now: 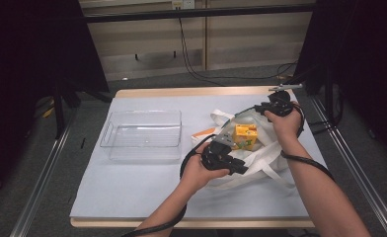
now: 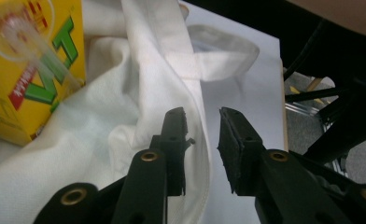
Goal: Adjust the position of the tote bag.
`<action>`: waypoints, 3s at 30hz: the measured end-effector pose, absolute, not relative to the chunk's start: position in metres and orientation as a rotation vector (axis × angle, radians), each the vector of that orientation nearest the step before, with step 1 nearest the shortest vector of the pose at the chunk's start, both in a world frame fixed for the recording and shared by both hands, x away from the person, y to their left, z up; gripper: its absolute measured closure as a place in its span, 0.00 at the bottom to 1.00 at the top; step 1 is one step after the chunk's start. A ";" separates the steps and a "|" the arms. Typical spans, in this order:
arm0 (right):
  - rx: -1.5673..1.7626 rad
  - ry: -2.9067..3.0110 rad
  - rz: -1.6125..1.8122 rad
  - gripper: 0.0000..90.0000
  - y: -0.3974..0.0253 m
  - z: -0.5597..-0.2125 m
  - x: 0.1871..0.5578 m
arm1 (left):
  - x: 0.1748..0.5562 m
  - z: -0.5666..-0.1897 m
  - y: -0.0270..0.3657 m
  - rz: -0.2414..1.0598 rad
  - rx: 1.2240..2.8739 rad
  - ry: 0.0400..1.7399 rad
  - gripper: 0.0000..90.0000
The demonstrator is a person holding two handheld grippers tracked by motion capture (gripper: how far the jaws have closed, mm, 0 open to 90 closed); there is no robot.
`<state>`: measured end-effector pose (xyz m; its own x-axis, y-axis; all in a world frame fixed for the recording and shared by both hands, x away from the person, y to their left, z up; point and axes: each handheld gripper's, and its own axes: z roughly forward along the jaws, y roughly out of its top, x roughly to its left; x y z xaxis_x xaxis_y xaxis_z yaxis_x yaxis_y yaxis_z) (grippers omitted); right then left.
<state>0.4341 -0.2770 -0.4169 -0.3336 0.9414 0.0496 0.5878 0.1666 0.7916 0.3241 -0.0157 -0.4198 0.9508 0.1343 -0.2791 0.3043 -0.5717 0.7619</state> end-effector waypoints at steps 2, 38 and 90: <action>1.439 1.991 1.034 0.70 -0.277 -0.410 0.432 | 0.325 -0.416 -0.016 -0.227 2.185 0.304 0.76; 1.290 2.104 1.095 0.73 -0.290 -0.400 0.362 | 0.363 -0.386 0.013 -0.085 2.158 0.469 0.71; 1.186 2.217 1.126 0.95 -0.287 -0.451 0.306 | 0.414 -0.400 0.032 0.079 2.200 0.698 1.00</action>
<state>0.3057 -0.2867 -0.4515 -0.5692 0.8214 0.0355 0.5132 0.3212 0.7959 0.4143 0.0321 -0.3998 0.8450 0.5074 -0.1689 0.4567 -0.5205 0.7214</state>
